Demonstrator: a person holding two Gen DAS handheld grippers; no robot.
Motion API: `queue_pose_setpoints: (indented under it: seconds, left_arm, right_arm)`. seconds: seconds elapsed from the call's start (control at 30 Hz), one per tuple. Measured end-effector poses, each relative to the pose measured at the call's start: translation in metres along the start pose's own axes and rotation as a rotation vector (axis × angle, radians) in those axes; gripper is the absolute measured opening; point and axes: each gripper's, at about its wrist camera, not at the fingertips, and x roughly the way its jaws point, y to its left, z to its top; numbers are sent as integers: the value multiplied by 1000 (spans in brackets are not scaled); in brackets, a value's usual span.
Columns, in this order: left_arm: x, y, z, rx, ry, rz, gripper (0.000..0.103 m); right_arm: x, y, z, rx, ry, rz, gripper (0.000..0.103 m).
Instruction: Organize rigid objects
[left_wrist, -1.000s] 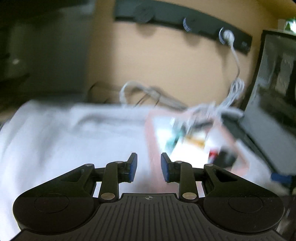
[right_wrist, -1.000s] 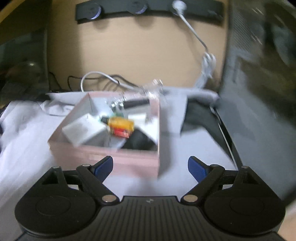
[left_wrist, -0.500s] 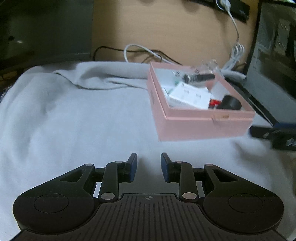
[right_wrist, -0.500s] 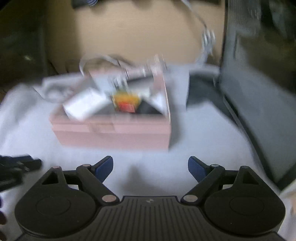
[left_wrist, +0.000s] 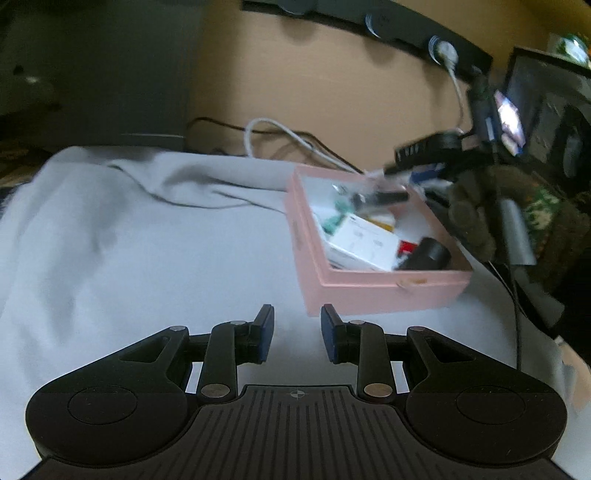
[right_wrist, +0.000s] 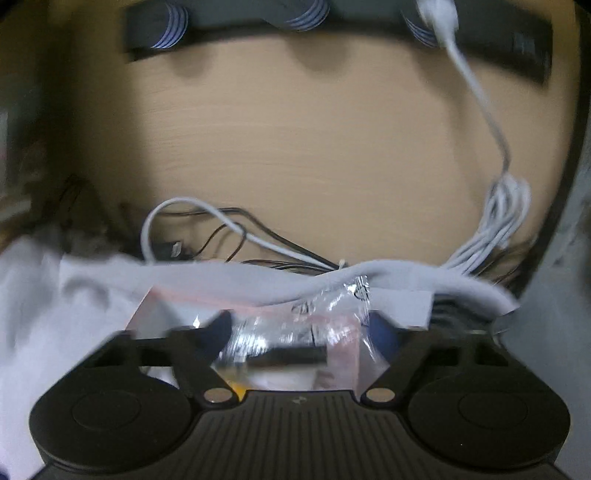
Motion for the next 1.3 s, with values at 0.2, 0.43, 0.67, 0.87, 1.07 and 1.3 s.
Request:
queue_pose_setpoints:
  seconds: [0.2,0.43,0.67,0.87,1.07,1.3]
  left_arm:
    - [6,23,-4,-81,22,39,31]
    - [26,10,-7,-20,79,13,31]
    - [53,-3,-39,63,159,114,32]
    - [63,-36,-51,132,97,96,57]
    - [75,-54,-63,139,1,157,68]
    - [79,-53,-62,143,-33,158,69]
  right_arm:
    - [43,12,-15,167,171,145,31]
    - [2,40,-35,81,130,199,33]
    - [-129,40,-102,-99,-48,107,83]
    - [-129,57,-186,-126,65,-37,87]
    - [-93,56,-196,-45,56,-127,103]
    - [-84,37,-199,45,50,-107,103]
